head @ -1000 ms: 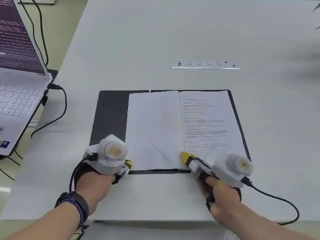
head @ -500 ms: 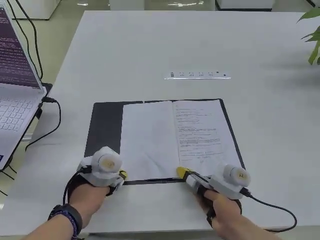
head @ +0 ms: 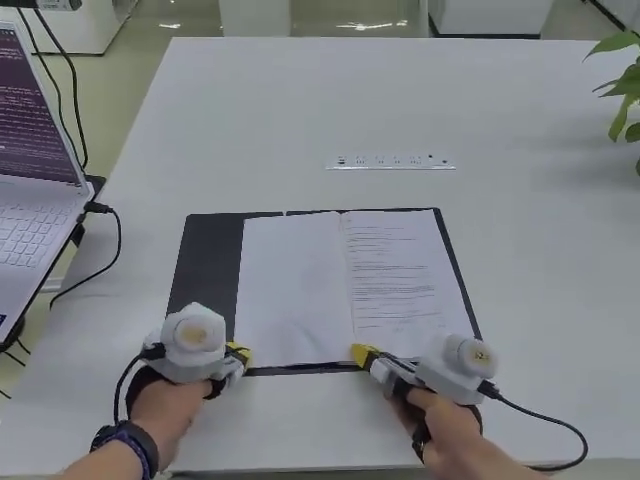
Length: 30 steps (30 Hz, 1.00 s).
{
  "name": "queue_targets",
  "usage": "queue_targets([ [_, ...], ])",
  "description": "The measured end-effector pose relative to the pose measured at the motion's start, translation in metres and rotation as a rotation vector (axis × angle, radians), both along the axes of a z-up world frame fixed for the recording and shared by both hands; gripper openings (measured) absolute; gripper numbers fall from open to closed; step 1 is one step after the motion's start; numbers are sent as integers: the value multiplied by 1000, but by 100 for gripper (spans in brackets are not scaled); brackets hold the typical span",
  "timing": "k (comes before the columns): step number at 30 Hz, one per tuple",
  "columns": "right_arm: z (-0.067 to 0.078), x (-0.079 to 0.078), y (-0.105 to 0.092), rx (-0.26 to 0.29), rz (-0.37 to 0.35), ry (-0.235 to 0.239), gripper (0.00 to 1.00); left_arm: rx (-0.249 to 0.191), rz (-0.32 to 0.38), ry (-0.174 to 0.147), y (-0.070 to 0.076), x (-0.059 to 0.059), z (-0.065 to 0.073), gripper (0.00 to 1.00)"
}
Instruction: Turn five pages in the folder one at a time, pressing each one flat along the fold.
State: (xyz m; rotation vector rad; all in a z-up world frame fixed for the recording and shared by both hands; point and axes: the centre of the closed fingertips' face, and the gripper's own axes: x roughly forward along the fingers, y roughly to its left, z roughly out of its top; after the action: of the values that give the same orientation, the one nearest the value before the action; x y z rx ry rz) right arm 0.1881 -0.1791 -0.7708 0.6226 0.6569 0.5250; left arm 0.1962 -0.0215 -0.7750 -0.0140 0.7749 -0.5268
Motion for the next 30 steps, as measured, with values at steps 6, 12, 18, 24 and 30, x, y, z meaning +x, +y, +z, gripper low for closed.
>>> queue_targets([
  [6, 10, 1, -13, -28, 30, -47, 0, 3, -7, -69, 1, -1, 18, 0],
  [12, 18, -1, -25, -80, 76, -89, 0, -13, -5, -114, -3, -6, 42, 5],
  [18, 38, -12, -35, -128, 127, -162, 8, -51, -4, -153, -11, -11, 68, 10],
  [24, 55, -21, -51, -146, 133, -186, 18, -57, 13, -168, -20, -19, 88, 22],
  [30, 75, -27, -64, -163, 134, -225, 26, -36, 42, -190, -22, -30, 106, 29],
])
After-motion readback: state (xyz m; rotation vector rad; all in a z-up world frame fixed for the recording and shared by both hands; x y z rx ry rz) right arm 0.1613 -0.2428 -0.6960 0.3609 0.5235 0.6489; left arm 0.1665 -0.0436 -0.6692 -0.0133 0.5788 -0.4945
